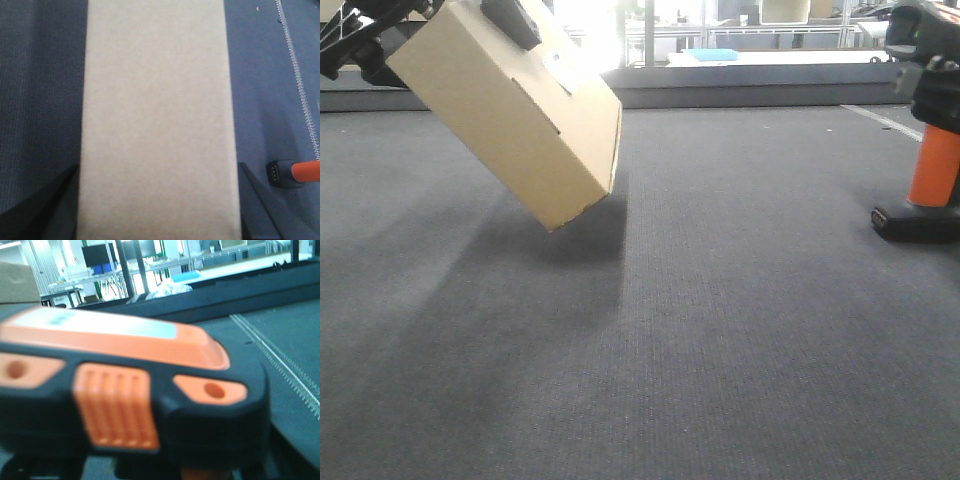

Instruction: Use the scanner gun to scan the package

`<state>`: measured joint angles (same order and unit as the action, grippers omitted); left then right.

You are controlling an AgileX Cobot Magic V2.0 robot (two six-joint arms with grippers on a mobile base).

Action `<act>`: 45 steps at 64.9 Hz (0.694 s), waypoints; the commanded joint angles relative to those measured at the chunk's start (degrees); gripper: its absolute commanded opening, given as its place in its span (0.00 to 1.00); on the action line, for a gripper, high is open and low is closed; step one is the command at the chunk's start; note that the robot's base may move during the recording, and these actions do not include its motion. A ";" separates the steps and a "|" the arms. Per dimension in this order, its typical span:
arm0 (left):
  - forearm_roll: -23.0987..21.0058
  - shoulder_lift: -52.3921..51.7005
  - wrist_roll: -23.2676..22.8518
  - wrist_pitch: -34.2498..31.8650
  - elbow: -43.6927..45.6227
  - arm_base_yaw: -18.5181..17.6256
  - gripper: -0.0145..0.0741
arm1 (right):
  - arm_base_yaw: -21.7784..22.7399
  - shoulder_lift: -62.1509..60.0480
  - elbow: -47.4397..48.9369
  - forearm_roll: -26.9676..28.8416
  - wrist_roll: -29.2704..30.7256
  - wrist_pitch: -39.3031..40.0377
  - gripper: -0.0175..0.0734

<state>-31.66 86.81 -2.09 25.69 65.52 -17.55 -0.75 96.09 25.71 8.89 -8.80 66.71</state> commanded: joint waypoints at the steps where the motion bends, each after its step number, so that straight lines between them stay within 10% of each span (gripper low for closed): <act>1: -0.72 -0.23 -0.04 -1.04 0.05 -0.46 0.17 | 0.07 -0.32 0.06 -0.27 -0.01 1.08 0.71; 45: -0.72 -0.23 -0.04 -1.04 0.05 -0.46 0.17 | 0.07 -1.18 -9.94 -4.70 -0.01 3.25 0.72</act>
<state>-31.66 86.81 -2.09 25.69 65.52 -17.55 -0.75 95.97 17.18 5.95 -8.80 68.32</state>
